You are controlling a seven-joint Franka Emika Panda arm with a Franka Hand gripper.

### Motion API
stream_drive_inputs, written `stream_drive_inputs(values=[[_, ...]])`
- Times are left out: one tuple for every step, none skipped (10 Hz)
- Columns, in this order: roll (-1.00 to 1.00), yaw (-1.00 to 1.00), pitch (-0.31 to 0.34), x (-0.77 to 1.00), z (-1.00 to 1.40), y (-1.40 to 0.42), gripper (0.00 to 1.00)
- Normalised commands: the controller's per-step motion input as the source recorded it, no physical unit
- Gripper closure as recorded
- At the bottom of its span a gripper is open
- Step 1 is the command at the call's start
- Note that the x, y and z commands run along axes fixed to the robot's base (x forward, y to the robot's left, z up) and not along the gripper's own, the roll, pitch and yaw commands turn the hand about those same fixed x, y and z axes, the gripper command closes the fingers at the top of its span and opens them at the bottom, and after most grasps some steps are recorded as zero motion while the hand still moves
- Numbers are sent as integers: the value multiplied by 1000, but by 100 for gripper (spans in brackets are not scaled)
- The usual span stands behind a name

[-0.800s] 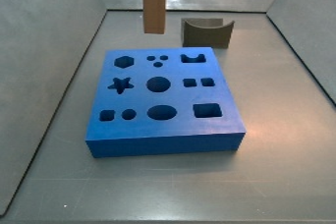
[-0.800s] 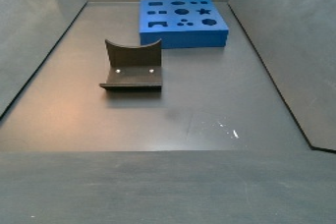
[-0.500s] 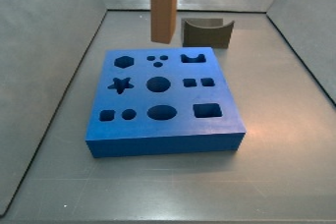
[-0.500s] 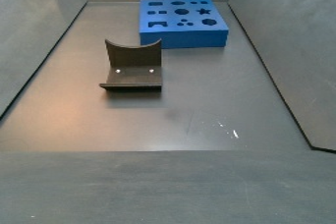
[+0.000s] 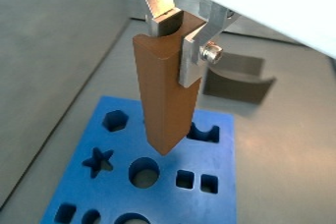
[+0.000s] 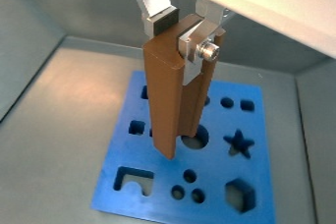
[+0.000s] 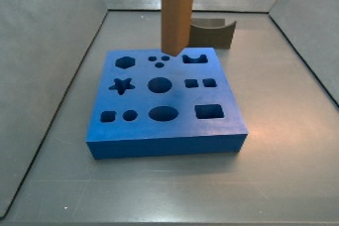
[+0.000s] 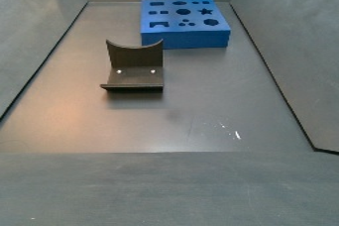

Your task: Insert the arch object.

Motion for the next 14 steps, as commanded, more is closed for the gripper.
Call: stream_drive_inputs(values=[[0,-900,0,257,-214,149,100],[0,-880,0,286,-197,171,100],[0,-937,0,203,-183,137,100],[0,-1000,0,40,-171,57,100],[0,-1000,0,0,-157,23,100],[0,-1000,0,0,-143,0,100],[0,-1000,0,0,-126,0,100],[0,-1000,0,0,-109,0,100],[0,-780,0,394,-106,243,100],[-9,-569,3,594,-251,363,100],[-4,-511,0,360,-283,380,100],[0,-580,0,186,-317,246,100],[0,-720,0,146,-303,186,100],[0,-771,0,226,-251,169,100]])
